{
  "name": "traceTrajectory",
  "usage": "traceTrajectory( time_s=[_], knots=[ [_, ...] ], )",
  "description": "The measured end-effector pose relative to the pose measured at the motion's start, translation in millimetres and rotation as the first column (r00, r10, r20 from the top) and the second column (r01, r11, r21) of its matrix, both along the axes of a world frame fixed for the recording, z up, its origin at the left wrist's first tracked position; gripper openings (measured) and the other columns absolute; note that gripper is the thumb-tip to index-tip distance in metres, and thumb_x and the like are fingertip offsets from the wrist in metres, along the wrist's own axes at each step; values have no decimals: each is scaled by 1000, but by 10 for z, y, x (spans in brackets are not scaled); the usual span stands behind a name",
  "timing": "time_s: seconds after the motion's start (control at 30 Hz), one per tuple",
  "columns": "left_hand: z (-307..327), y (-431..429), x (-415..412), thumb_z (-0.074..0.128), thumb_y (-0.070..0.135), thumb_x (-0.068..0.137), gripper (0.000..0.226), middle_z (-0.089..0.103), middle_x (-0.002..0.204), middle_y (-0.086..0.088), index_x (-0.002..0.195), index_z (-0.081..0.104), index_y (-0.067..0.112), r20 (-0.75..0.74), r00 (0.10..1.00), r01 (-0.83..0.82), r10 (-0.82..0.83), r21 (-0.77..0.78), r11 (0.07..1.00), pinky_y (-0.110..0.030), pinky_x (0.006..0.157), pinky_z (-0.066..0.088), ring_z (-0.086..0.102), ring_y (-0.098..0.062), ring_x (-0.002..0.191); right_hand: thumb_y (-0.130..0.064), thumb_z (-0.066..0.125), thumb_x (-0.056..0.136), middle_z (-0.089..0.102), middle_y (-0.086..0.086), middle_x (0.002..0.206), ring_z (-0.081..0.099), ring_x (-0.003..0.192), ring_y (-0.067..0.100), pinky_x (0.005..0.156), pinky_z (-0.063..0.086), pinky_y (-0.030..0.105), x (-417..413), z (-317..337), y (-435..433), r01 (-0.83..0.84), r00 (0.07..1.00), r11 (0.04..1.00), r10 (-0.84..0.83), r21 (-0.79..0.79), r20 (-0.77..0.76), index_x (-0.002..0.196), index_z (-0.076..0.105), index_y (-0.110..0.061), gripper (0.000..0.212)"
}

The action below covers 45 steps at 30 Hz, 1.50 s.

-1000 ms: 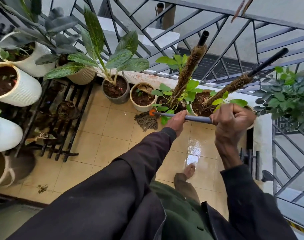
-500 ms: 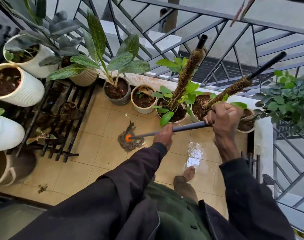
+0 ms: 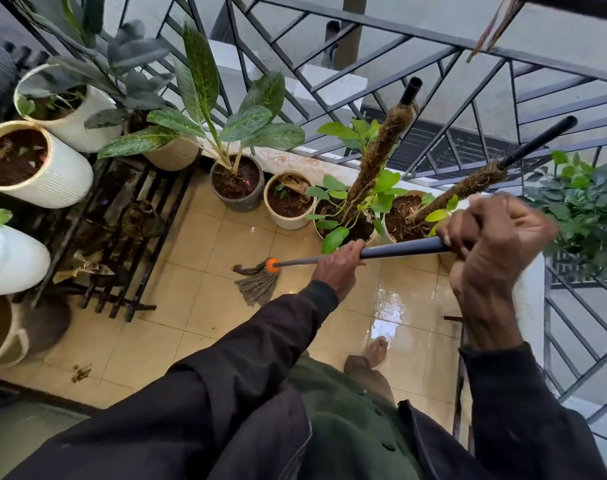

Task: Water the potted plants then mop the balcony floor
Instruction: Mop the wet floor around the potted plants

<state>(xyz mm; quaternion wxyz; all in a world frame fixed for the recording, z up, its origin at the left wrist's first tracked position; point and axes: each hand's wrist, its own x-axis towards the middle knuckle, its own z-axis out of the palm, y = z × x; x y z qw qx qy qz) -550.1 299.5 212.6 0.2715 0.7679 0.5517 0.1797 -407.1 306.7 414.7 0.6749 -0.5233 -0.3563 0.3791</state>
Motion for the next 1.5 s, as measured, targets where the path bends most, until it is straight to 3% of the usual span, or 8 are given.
traceTrajectory(
  time_s=[0.17,0.33,0.53,0.7,0.87,1.03,1.2,1.5],
  knots=[
    [60,444,187,58,2,98,17,66,96,-11,115,59,8,97,995,33,-32,-12,999,-46,64,53,66,-33,81,7,54,86,38,-12,43,35,37,13,48,39,26,-90,10,178,25,997,997,-30,66,69,53,48,-19,43],
    [-107,707,152,58,7,100,30,67,112,-22,129,55,2,99,994,60,-45,-163,985,-47,78,50,66,-39,95,-4,60,85,40,-7,47,40,43,16,51,43,38,-220,-292,269,34,984,999,-27,-40,176,52,50,-28,42],
    [-145,678,175,54,3,100,16,66,102,-20,116,57,4,142,990,9,20,-206,979,-45,76,48,65,-38,92,-6,59,83,38,5,47,39,42,24,39,40,53,-172,-323,365,-13,944,992,52,-122,326,49,43,-21,40],
    [-31,737,260,49,9,104,16,66,106,-17,119,53,8,43,999,2,6,-198,980,-44,76,47,65,-36,93,6,55,86,38,-7,44,39,37,14,48,45,28,47,-272,552,-7,981,992,31,-123,192,50,44,-19,45],
    [-189,513,186,47,4,103,17,63,109,-16,119,53,6,-74,996,27,-41,-188,982,-43,69,42,64,-38,92,8,51,88,32,-10,42,31,36,13,46,37,26,198,-503,437,-21,998,988,29,-155,50,52,40,-14,43],
    [-396,306,34,40,-3,101,45,56,135,-13,144,42,9,-210,976,4,-63,-268,963,-45,86,47,61,-36,112,11,49,92,32,-12,42,29,37,11,50,37,27,231,-791,247,-58,998,973,52,-225,-34,48,43,-27,58],
    [-387,194,-40,41,-6,99,53,57,136,-13,149,39,11,-260,966,-60,-1,-228,972,-44,91,47,59,-34,119,3,54,87,39,-11,43,35,38,13,48,40,26,129,-708,178,-51,998,987,46,-153,-35,48,48,-27,50],
    [-30,422,464,54,5,100,24,68,107,-15,123,55,11,45,995,-90,93,-83,992,-48,75,56,68,-36,90,6,59,89,39,-1,49,44,40,24,44,44,37,276,-146,344,27,986,995,-42,93,163,54,46,-19,44]
  ],
)
